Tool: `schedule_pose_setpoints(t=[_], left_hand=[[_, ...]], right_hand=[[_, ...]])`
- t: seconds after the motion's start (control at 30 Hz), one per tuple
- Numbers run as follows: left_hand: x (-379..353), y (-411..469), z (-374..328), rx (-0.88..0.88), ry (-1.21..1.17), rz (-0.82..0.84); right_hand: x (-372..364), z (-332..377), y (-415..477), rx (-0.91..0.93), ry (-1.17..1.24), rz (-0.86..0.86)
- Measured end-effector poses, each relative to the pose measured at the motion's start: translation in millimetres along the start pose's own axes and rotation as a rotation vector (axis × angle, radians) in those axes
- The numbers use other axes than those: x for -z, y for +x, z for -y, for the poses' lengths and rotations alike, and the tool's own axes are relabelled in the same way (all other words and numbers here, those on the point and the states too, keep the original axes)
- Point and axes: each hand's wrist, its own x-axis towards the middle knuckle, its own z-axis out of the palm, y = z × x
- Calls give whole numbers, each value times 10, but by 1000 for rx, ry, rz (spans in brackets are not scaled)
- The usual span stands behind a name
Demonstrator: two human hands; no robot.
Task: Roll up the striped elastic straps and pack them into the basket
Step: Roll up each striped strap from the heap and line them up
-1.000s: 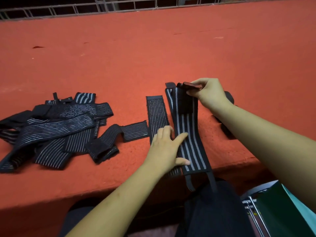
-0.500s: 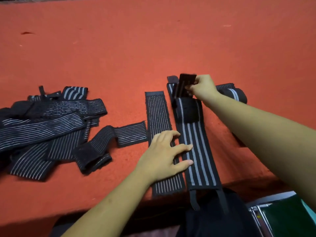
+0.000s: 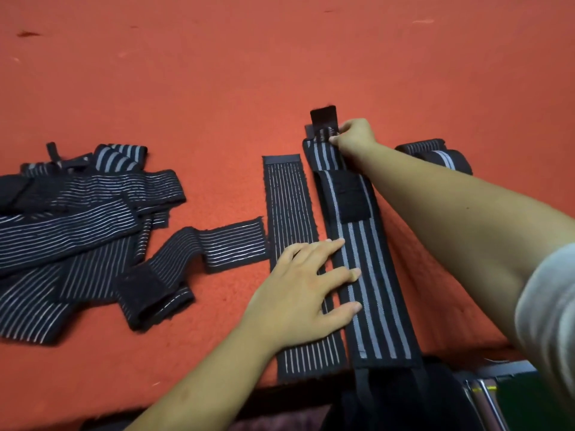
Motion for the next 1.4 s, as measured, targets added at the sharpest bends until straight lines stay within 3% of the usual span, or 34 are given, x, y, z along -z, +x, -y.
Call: schedule_pose_setpoints(t=[0.17, 0.33, 0.67, 0.8, 0.93, 1.0, 1.07, 1.13, 1.4], left_hand=[[21, -5, 4, 0, 7, 13], [50, -8, -9, 7, 23, 49], [142, -9, -97, 50, 10, 98], [186, 33, -120, 195, -340, 51], [590, 192, -270, 505, -847, -547], [908, 268, -421, 532, -1201, -711], [1161, 301, -578, 484, -1482, -729], [1314, 279, -745, 463, -1593, -711], [1240, 111, -970, 452, -1506, -604]], right_hand=[[112, 144, -135, 1, 294, 82], [466, 628, -443, 121, 484, 103], [1167, 1290, -1337, 397, 394, 64], [1334, 1283, -1793, 479, 394, 96], [1453, 1137, -2295, 506, 474, 136], [1470, 1002, -2560, 488, 496, 142], [1448, 848, -2812, 449, 513, 155], [1404, 704, -3017, 388, 540, 157], [1282, 402, -3296, 264, 629, 88]])
